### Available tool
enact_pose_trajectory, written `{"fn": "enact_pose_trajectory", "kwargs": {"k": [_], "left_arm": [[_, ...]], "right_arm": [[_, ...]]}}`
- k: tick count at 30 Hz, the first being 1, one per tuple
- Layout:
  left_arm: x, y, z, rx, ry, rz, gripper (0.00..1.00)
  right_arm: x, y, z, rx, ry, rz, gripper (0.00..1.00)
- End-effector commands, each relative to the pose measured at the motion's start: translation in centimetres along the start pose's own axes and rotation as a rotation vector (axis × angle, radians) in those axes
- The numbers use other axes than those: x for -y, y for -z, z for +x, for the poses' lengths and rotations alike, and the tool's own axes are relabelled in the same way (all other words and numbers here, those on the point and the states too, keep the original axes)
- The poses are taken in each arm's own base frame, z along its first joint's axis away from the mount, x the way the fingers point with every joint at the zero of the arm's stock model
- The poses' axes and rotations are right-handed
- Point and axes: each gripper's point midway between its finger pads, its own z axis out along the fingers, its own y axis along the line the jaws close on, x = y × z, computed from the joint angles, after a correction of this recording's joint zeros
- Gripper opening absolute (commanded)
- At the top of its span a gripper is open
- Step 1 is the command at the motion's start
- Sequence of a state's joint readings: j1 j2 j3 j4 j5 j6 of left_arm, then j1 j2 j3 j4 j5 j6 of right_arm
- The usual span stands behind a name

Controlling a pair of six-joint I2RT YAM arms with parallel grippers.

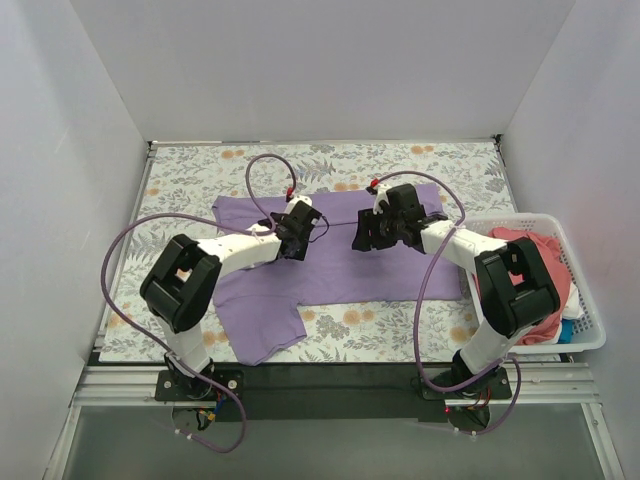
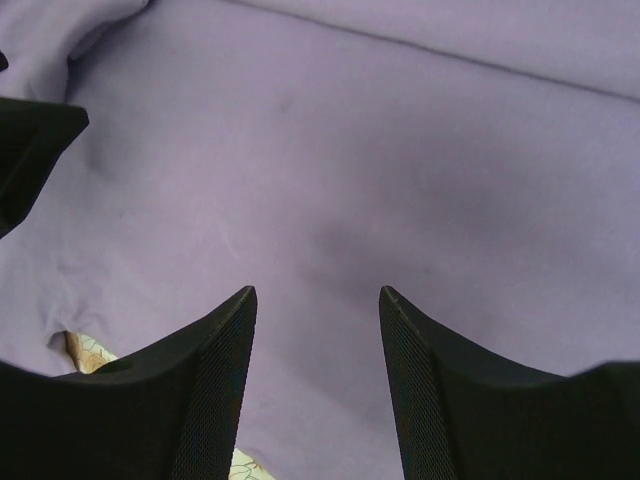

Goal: Fold and stack the t-shirts
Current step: Fold the tshirt

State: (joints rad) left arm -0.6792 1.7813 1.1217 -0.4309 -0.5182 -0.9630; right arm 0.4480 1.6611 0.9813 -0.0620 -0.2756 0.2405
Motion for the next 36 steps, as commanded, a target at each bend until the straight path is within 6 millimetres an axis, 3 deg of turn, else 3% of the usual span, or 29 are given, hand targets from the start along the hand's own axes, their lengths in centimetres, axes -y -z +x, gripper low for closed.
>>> {"fn": "enact_pose_trajectory", "kwargs": {"k": [1,8,17,26,32,36], "left_arm": [[-1.9,-0.1,-3.0,0.104,-0.020,-0.113,0.56],[-2.7,-1.1,-3.3,0.128,-0.058,-0.192,0.56],[-2.3,-2.0,-3.0,0.118,-0.074,-0.191,0.51],[-5.9,-2.5,-4.8,0.129,-0.038,-0.271,0.50],[-6.7,-2.8,-6.6,0.149,-0.031,-0.240,0.51],[-7.6,-4.4,-6.9,0.131,-0.010,-0.237,0.51]], "right_arm": [[-1.2,0.8,-1.9,0.094,0.026,-0.033,0.59],[-1.2,0.4,-1.1,0.084,0.021,-0.054,0.59],[-1.1,0.2,-0.4,0.079,0.017,-0.060,0.59],[-1.0,0.2,0.1,0.076,0.019,-0.061,0.59],[-1.0,0.2,0.4,0.070,0.020,-0.064,0.59],[-1.0,0.1,0.6,0.065,0.022,-0.069,0.59]]}}
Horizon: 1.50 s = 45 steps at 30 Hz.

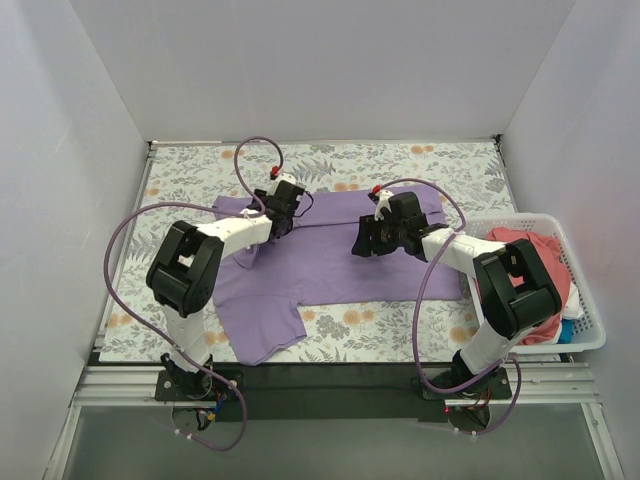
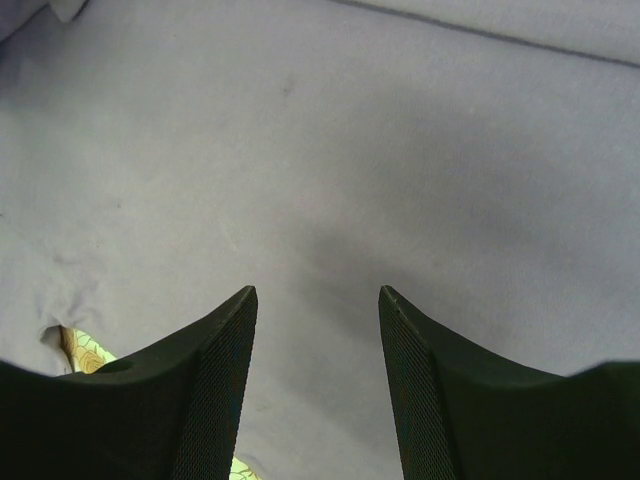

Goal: Fold and stack the t-shirts
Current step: Fold the tshirt

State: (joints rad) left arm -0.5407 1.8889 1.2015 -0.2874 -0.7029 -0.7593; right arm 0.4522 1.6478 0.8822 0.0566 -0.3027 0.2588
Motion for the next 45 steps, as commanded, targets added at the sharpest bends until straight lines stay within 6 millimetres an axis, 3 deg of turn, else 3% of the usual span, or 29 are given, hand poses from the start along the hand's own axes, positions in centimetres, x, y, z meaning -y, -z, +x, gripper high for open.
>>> {"fn": "enact_pose_trajectory", "kwargs": {"k": [1,4,9,12,13,14,15,16,18,19,22,25,27,28,30,36,45], "left_arm": [[-0.4,-1.1,-2.3,0.033,0.038,0.007,0.52],[-1.2,-2.3,-2.5,0.022,0.067,-0.013,0.52],[-2.0,-2.1,-3.8,0.044,0.125,-0.019,0.54],[-1.9,-0.5,-4.0,0.034,0.183,0.019,0.55],[-2.3,0.8,-4.9,0.057,0.212,0.041,0.56],[-1.3,2.0,-4.9,0.063,0.208,0.081,0.56],[-1.0,2.7,-3.9,0.055,0.194,0.091,0.56],[-1.1,3.9,-4.3,0.077,0.206,0.098,0.56],[-0.6,5.1,-2.3,0.031,0.171,0.103,0.56],[-0.8,5.6,-1.8,0.010,0.243,0.100,0.56],[-2.4,6.7,2.0,-0.090,0.347,0.032,0.54],[-3.4,6.9,5.1,-0.160,0.453,0.034,0.54],[-4.9,5.7,6.3,-0.208,0.586,0.026,0.54],[-4.7,5.6,7.1,-0.233,0.631,0.065,0.54],[-6.0,4.8,7.3,-0.244,0.719,0.074,0.54],[-5.0,3.5,8.4,-0.314,0.779,0.156,0.50],[-3.9,3.1,8.8,-0.334,0.761,0.202,0.48]], "right_arm": [[-0.9,0.5,-1.0,0.041,0.026,-0.034,0.59],[-1.2,0.6,-1.0,0.041,0.030,-0.050,0.59],[-1.8,1.1,-1.4,0.053,0.050,-0.071,0.58],[-2.0,1.3,-1.7,0.061,0.059,-0.081,0.58],[-2.0,1.3,-1.6,0.060,0.060,-0.081,0.58],[-2.2,1.4,-1.6,0.059,0.062,-0.090,0.58],[-2.4,1.4,-1.8,0.062,0.073,-0.098,0.58],[-2.6,1.3,-2.0,0.064,0.081,-0.107,0.57],[-3.5,0.9,-2.4,0.067,0.094,-0.139,0.56],[-4.0,0.7,-2.9,0.079,0.103,-0.157,0.54],[-6.0,-0.4,-4.0,0.093,0.112,-0.210,0.52],[-8.1,-2.0,-4.6,0.096,0.117,-0.256,0.49],[-9.3,-3.4,-5.2,0.104,0.120,-0.286,0.48],[-9.4,-4.4,-4.8,0.091,0.107,-0.291,0.46],[-10.5,-5.2,-5.7,0.112,0.114,-0.320,0.41],[-11.8,-8.7,-5.7,0.101,0.128,-0.340,0.28],[-14.0,-12.5,-5.1,0.072,0.146,-0.387,0.27]]}}
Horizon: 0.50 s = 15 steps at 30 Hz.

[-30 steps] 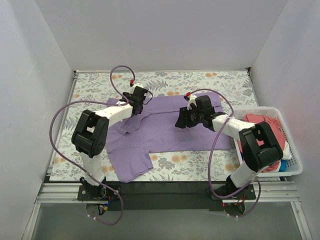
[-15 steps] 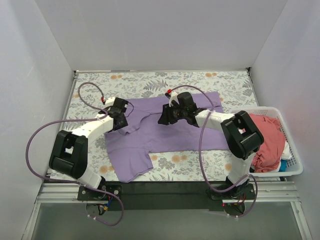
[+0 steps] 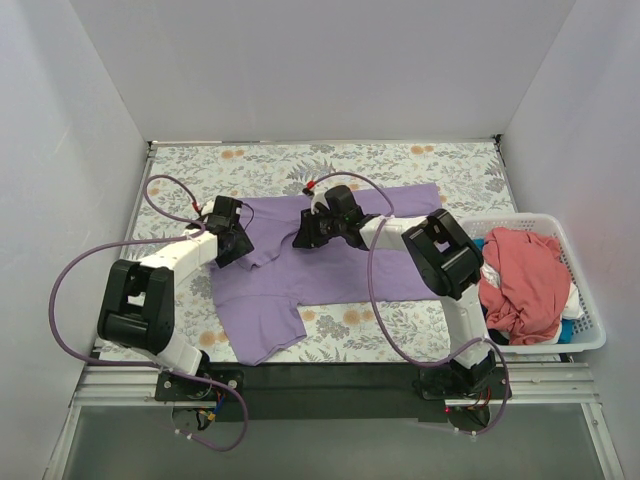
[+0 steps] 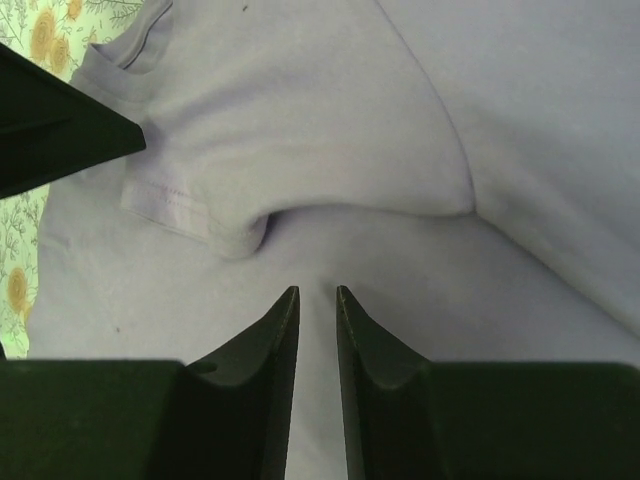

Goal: Fold and stack the t-shirts
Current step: Fold the tshirt

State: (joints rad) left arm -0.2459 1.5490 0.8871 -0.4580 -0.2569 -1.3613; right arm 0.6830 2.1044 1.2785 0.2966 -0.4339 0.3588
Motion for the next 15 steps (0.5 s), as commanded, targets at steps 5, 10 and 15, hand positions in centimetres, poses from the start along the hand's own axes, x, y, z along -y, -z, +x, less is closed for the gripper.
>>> {"fn": "enact_pose_trajectory", "kwargs": {"k": [5,10,15], "left_arm": [[1.0,-0.6,0.7,-0.034,0.001,0.047,0.48],[1.1,-0.6,0.7,-0.034,-0.001,0.052,0.43],[1.4,-0.6,0.7,-0.039,-0.005,0.065,0.26]], "right_arm": [[-2.1,-3.1,-2.9,0.062,0.043,-0.087,0.27],[-3.0,-4.0,-3.6,0.070,0.048,-0.117,0.27],[-3.8,-4.1,-4.4,0.085,0.050,-0.138,0.28]]}}
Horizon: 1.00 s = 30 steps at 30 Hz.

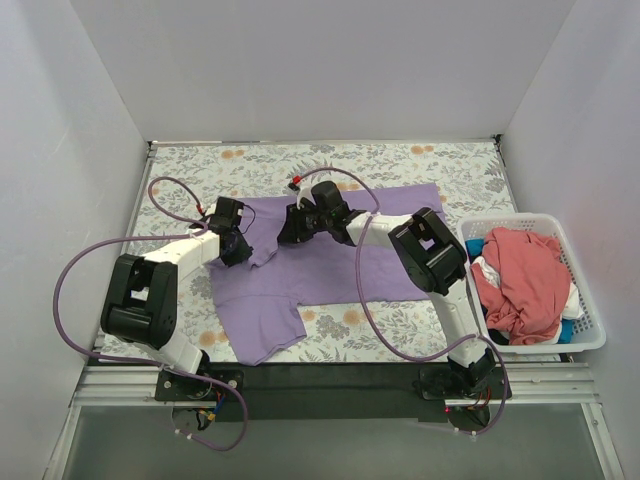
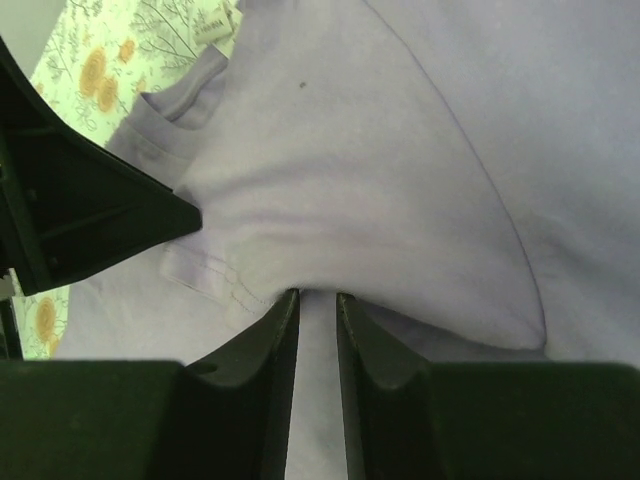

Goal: Fold and stack the t-shirts
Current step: Fold the tshirt

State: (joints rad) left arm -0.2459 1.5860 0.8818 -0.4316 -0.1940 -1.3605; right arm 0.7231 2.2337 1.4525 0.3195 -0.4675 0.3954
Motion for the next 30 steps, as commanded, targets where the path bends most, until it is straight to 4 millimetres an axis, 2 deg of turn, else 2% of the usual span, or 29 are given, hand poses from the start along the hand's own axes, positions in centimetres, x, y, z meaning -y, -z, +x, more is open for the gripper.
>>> {"fn": "enact_pose_trajectory", "kwargs": {"k": [1,5,6,15,25,30], "left_arm": [[0.7,0.3,-0.6,0.018,-0.004,0.029,0.17],[0.8,0.5,-1.3,0.040,-0.010,0.022,0.01],[0.9,0.6,-1.6,0.047,-0.012,0.025,0.00],[1.5,0.9,-3.0,0.077,-0.034,0.028,0.00],[1.4,0.7,-2.4,0.061,-0.047,0.031,0.00],[1.4,0.5,-2.2,0.054,-0.049,0.035,0.00]], "right_arm": [[-1.7,-0.5,-2.6,0.064,0.037,-0.056,0.28],[-1.4,-0.6,-3.1,0.083,0.040,-0.027,0.29],[-1.3,-0.7,-3.1,0.083,0.042,-0.022,0.29],[0.0,-1.6,-1.8,0.071,0.033,0.023,0.32],[0.7,-2.4,-1.3,0.080,0.064,0.081,0.42],[1.4,-2.1,-1.4,0.099,0.083,0.147,0.43]]}}
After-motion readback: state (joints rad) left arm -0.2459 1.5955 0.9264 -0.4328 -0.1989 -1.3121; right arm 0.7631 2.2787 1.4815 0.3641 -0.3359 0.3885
